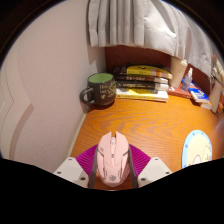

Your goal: Arrange mouse

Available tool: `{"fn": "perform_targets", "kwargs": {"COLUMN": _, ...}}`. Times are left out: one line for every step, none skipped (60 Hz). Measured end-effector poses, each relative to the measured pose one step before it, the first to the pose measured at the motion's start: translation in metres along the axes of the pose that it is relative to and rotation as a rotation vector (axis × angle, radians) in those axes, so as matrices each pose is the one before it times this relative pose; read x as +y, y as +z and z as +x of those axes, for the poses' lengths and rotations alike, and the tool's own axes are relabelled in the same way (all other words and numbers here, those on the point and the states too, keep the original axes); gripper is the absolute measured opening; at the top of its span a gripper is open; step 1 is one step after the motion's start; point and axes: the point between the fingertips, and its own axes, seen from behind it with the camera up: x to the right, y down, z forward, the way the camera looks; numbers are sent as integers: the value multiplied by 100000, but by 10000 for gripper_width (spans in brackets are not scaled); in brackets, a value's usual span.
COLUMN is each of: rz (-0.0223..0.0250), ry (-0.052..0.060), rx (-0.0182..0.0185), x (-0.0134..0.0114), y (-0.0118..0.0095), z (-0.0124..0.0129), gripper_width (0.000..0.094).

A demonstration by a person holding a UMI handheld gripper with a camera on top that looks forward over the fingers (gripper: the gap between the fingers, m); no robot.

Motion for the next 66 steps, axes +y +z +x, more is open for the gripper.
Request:
{"fn": "perform_targets", "kwargs": {"rz": -375, "ry": 671, "rx": 122, "x": 13, "y": 25, "z": 57, "gripper_width": 492}}
{"fn": "perform_targets", "kwargs": {"rz": -227, "ry": 485, "rx": 142, "x": -21, "y": 19, "z": 45, "gripper_width": 481}}
{"fn": "perform_targets", "kwargs": {"rz": -449, "ry": 45, "rx": 88, "x": 16, "y": 20, "z": 13, "gripper_width": 463}}
{"fn": "perform_targets", "kwargs": {"rz": -461, "ry": -507, "rx": 49, "x": 26, "y": 34, "z": -2, "gripper_width": 453}}
{"fn": "perform_targets", "kwargs": {"rz": -727, "ry": -843, "rx": 6, "x": 59, "y": -14, "z": 21, "gripper_width": 431}}
{"fn": "perform_targets", "kwargs": {"rz": -493, "ry": -723, "rx": -1, "x": 18, "y": 34, "z": 15, "gripper_width": 429}}
{"fn": "perform_targets", "kwargs": {"rz": -836, "ry": -410, "rx": -65, "x": 57, "y": -4, "z": 22, "gripper_width": 406}}
{"fn": "perform_targets", "kwargs": {"rz": -256, "ry": -330, "rx": -98, "x": -54, "y": 46, "z": 0, "gripper_width": 406}}
{"fn": "perform_targets", "kwargs": {"rz": -677, "ry": -357, "rx": -132, "x": 45, "y": 11, "z": 7, "gripper_width": 406}}
{"fn": "perform_targets", "kwargs": {"rz": -239, "ry": -60, "rx": -243, "x": -52, "y": 16, "z": 2, "gripper_width": 407}}
{"fn": "perform_targets", "kwargs": {"rz": -416, "ry": 151, "rx": -292, "x": -32, "y": 29, "z": -7, "gripper_width": 407}}
{"fn": "perform_targets", "kwargs": {"rz": -319, "ry": -10, "rx": -347, "x": -46, "y": 23, "z": -30, "gripper_width": 408}}
{"fn": "perform_targets", "kwargs": {"rz": -432, "ry": -338, "rx": -469, "x": -10, "y": 2, "z": -27, "gripper_width": 379}}
{"fn": "perform_targets", "kwargs": {"rz": -452, "ry": -479, "rx": -449, "x": -25, "y": 13, "z": -45, "gripper_width": 377}}
{"fn": "perform_targets", "kwargs": {"rz": -697, "ry": -826, "rx": -487, "x": 28, "y": -2, "z": -42, "gripper_width": 377}}
{"fn": "perform_targets", "kwargs": {"rz": -612, "ry": -932, "rx": -770, "x": -3, "y": -49, "z": -87, "gripper_width": 378}}
{"fn": "perform_targets", "kwargs": {"rz": -366, "ry": -814, "rx": -1090, "x": -84, "y": -113, "z": -125, "gripper_width": 376}}
{"fn": "perform_targets", "kwargs": {"rz": -183, "ry": -404, "rx": -1131, "x": -130, "y": -207, "z": -66, "gripper_width": 378}}
{"fn": "perform_targets", "kwargs": {"rz": 77, "ry": -112, "rx": -843, "x": -220, "y": -284, "z": -4, "gripper_width": 378}}
{"fn": "perform_targets", "kwargs": {"rz": 616, "ry": -385, "rx": -643, "x": -367, "y": -386, "z": 65, "gripper_width": 381}}
{"fn": "perform_targets", "kwargs": {"rz": 1038, "ry": -590, "rx": -367, "x": -417, "y": -435, "z": 61, "gripper_width": 381}}
{"fn": "perform_targets", "kwargs": {"rz": 1028, "ry": -628, "rx": -453, "x": -458, "y": -547, "z": 183, "gripper_width": 380}}
{"fn": "perform_targets", "kwargs": {"rz": 894, "ry": -466, "rx": -236, "x": -451, "y": -671, "z": 258, "gripper_width": 380}}
{"fn": "perform_targets", "kwargs": {"rz": 1006, "ry": -499, "rx": 55, "x": -533, "y": -666, "z": 351, "gripper_width": 379}}
{"fn": "perform_targets", "kwargs": {"rz": 1209, "ry": -663, "rx": 99, "x": -601, "y": -730, "z": 395, "gripper_width": 380}}
{"fn": "perform_targets", "kwargs": {"rz": 1431, "ry": -757, "rx": 128, "x": -655, "y": -779, "z": 424, "gripper_width": 379}}
{"fn": "perform_targets", "kwargs": {"rz": 1406, "ry": -562, "rx": 151, "x": -662, "y": -802, "z": 478, "gripper_width": 379}}
{"fn": "perform_targets", "kwargs": {"rz": 1329, "ry": -221, "rx": 176, "x": -685, "y": -830, "z": 526, "gripper_width": 381}}
{"fn": "perform_targets", "kwargs": {"rz": 1503, "ry": -29, "rx": 240, "x": -735, "y": -847, "z": 566, "gripper_width": 382}}
{"fn": "perform_targets", "kwargs": {"rz": 1803, "ry": -65, "rx": 286, "x": -809, "y": -886, "z": 602, "gripper_width": 381}}
{"fn": "perform_targets", "kwargs": {"rz": 1967, "ry": -62, "rx": 340, "x": -910, "y": -855, "z": 615, "gripper_width": 381}}
{"fn": "perform_targets", "kwargs": {"rz": 1965, "ry": -198, "rx": 285, "x": -832, "y": -956, "z": 659, "gripper_width": 382}}
{"fn": "perform_targets", "kwargs": {"rz": 1953, "ry": -93, "rx": 411, "x": -813, "y": -919, "z": 722, "gripper_width": 381}}
{"fn": "perform_targets", "kwargs": {"rz": 1761, "ry": -60, "rx": 555, "x": -791, "y": -905, "z": 764, "gripper_width": 380}}
{"fn": "perform_targets", "kwargs": {"rz": 1684, "ry": -105, "rx": 693, "x": -760, "y": -928, "z": 814, "gripper_width": 381}}
{"fn": "perform_targets", "kwargs": {"rz": 1683, "ry": -233, "rx": 752, "x": -757, "y": -921, "z": 865, "gripper_width": 381}}
{"fn": "perform_targets", "kwargs": {"rz": 1768, "ry": -204, "rx": 761, "x": -751, "y": -860, "z": 906, "gripper_width": 382}}
{"fn": "perform_targets", "kwargs": {"rz": 1759, "ry": -82, "rx": 769, "x": -713, "y": -843, "z": 904, "gripper_width": 381}}
{"fn": "perform_targets", "kwargs": {"rz": 1345, "ry": 25, "rx": 591, "x": -703, "y": -834, "z": 983, "gripper_width": 380}}
{"fn": "perform_targets", "kwargs": {"rz": 1464, "ry": 104, "rx": 708, "x": -571, "y": -749, "z": 965, "gripper_width": 381}}
{"fn": "perform_targets", "kwargs": {"rz": 1338, "ry": 169, "rx": 631, "x": -485, "y": -715, "z": 912, "gripper_width": 382}}
{"fn": "perform_targets", "kwargs": {"rz": 1116, "ry": 145, "rx": 647, "x": -431, "y": -648, "z": 908, "gripper_width": 381}}
{"fn": "perform_targets", "kwargs": {"rz": 928, "ry": 164, "rx": 600, "x": -312, "y": -606, "z": 934, "gripper_width": 381}}
{"fn": "perform_targets", "kwargs": {"rz": 740, "ry": 194, "rx": 640, "x": -234, "y": -541, "z": 959, "gripper_width": 382}}
{"fn": "perform_targets", "kwargs": {"rz": 638, "ry": 139, "rx": 754, "x": -155, "y": -522, "z": 1017, "gripper_width": 382}}
{"fn": "perform_targets", "kwargs": {"rz": 554, "ry": 34, "rx": 836, "x": -91, "y": -443, "z": 1024, "gripper_width": 381}}
{"fn": "perform_targets", "kwargs": {"rz": 1011, "ry": 99, "rx": 1431, "x": 35, "y": -472, "z": 867, "gripper_width": 381}}
{"fn": "perform_targets", "kwargs": {"rz": 82, "ry": -64, "rx": 653, "x": 2, "y": -250, "z": 1137, "gripper_width": 381}}
{"fn": "perform_targets", "kwargs": {"rz": 281, "ry": 126, "rx": 1026, "x": 196, "y": -196, "z": 1047, "gripper_width": 380}}
{"fn": "perform_targets", "kwargs": {"rz": -14, "ry": 448, "rx": 1051, "x": 283, "y": -112, "z": 1004, "gripper_width": 380}}
{"fn": "perform_targets", "kwargs": {"rz": -242, "ry": 675, "rx": 932, "x": 375, "y": -28, "z": 923, "gripper_width": 380}}
{"fn": "perform_targets", "kwargs": {"rz": -498, "ry": 720, "rx": 732, "x": 476, "y": 37, "z": 852, "gripper_width": 380}}
{"fn": "perform_targets", "kwargs": {"rz": -34, "ry": 628, "rx": 1173, "x": 752, "y": -77, "z": 633, "gripper_width": 380}}
{"fn": "perform_targets", "kwargs": {"rz": -1475, "ry": 593, "rx": -23, "x": 460, "y": 234, "z": 904, "gripper_width": 380}}
{"fn": "perform_targets", "kwargs": {"rz": -1120, "ry": 540, "rx": 316, "x": 657, "y": 259, "z": 737, "gripper_width": 379}}
{"fn": "perform_targets", "kwargs": {"rz": -1102, "ry": 528, "rx": 401, "x": 693, "y": 269, "z": 676, "gripper_width": 379}}
{"fn": "perform_targets", "kwargs": {"rz": -1083, "ry": 333, "rx": 438, "x": 714, "y": 285, "z": 663, "gripper_width": 379}}
{"fn": "perform_targets", "kwargs": {"rz": -1140, "ry": 265, "rx": 396, "x": 744, "y": 335, "z": 593, "gripper_width": 379}}
{"fn": "perform_targets", "kwargs": {"rz": -1265, "ry": 183, "rx": 285, "x": 769, "y": 352, "z": 510, "gripper_width": 378}}
{"fn": "perform_targets", "kwargs": {"rz": -679, "ry": 561, "rx": 877, "x": 1078, "y": 429, "z": 164, "gripper_width": 379}}
{"fn": "perform_targets", "kwargs": {"rz": -1655, "ry": 330, "rx": -575, "x": 766, "y": 400, "z": 516, "gripper_width": 379}}
{"fn": "perform_targets", "kwargs": {"rz": -1495, "ry": 528, "rx": -146, "x": 810, "y": 430, "z": 285, "gripper_width": 380}}
{"fn": "perform_targets", "kwargs": {"rz": -1465, "ry": 490, "rx": -203, "x": 824, "y": 460, "z": 234, "gripper_width": 379}}
{"fn": "perform_targets", "kwargs": {"rz": -1567, "ry": 343, "rx": -334, "x": 847, "y": 471, "z": 167, "gripper_width": 379}}
{"fn": "perform_targets", "kwargs": {"rz": -1763, "ry": 241, "rx": -402, "x": 878, "y": 431, "z": 104, "gripper_width": 379}}
{"fn": "perform_targets", "kwargs": {"rz": -1825, "ry": 194, "rx": -389, "x": 876, "y": 438, "z": 91, "gripper_width": 380}}
